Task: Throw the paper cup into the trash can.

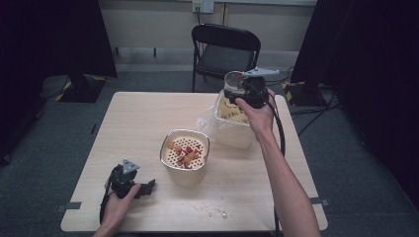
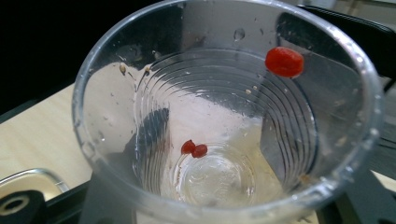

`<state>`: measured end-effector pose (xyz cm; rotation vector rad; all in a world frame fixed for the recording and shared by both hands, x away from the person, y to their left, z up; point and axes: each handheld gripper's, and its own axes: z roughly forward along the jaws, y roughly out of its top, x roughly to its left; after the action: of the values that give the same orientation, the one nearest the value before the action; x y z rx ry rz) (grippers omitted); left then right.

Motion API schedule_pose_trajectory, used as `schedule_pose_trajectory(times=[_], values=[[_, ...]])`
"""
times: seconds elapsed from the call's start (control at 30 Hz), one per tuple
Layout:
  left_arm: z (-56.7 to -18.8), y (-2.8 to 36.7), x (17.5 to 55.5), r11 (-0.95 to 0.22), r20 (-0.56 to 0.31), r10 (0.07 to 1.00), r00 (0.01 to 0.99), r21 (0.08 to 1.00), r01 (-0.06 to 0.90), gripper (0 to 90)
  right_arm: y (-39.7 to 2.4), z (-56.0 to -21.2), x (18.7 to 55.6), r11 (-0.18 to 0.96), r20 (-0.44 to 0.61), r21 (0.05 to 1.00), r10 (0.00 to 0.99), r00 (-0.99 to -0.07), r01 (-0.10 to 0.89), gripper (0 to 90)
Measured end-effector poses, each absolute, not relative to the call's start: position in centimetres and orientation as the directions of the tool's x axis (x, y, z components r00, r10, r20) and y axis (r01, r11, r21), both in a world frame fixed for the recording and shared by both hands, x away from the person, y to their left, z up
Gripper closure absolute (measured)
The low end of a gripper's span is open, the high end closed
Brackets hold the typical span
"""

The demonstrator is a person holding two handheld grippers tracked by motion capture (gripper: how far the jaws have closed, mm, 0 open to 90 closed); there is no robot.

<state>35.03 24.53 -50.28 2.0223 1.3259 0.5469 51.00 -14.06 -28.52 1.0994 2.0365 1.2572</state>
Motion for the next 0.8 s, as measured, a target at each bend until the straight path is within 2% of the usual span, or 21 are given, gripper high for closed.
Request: schedule_pose_trajectory(times=[0.2,0.23,0.3,0.33,0.37,0.43,0.6,0.8], values=[[-50.3,24.5,35.0,-0.277,-0.007,0.916,0.401,0.713,0.644,0.0,-15.2,-29.3,52.6,0.236,-0.008,0.88,0.875,-0.484,0.411,39.2],[-50.3,24.5,35.0,-0.277,-0.006,0.916,0.401,0.713,0.644,0.0,-15.7,-29.5,53.1,0.213,0.022,0.874,0.88,-0.474,0.436,32.3],[-50.3,24.5,35.0,-0.277,-0.006,0.916,0.402,0.713,0.644,0.0,-15.9,-29.7,53.4,0.211,0.03,0.87,0.879,-0.475,0.445,30.7],[-50.3,24.5,35.0,-0.277,-0.006,0.916,0.401,0.713,0.644,0.0,-16.0,-29.7,53.5,0.209,0.031,0.87,0.882,-0.471,0.448,28.0],[-50.3,24.5,35.0,-0.275,-0.008,0.916,0.4,0.715,0.643,0.0,-16.1,-29.9,53.7,0.199,0.04,0.869,0.884,-0.466,0.453,20.3],[-50.3,24.5,35.0,-0.277,-0.007,0.916,0.401,0.713,0.645,0.0,-16.0,-30.1,53.9,0.189,0.052,0.868,0.885,-0.463,0.458,17.4],[-50.3,24.5,35.0,-0.277,-0.006,0.916,0.401,0.713,0.644,0.0,-15.7,-30.5,53.9,0.199,0.038,0.868,0.887,-0.46,0.456,14.6],[-50.3,24.5,35.0,-0.278,-0.006,0.916,0.402,0.712,0.644,0.0,-15.7,-30.7,53.5,0.194,0.05,0.869,0.881,-0.471,0.454,15.9]])
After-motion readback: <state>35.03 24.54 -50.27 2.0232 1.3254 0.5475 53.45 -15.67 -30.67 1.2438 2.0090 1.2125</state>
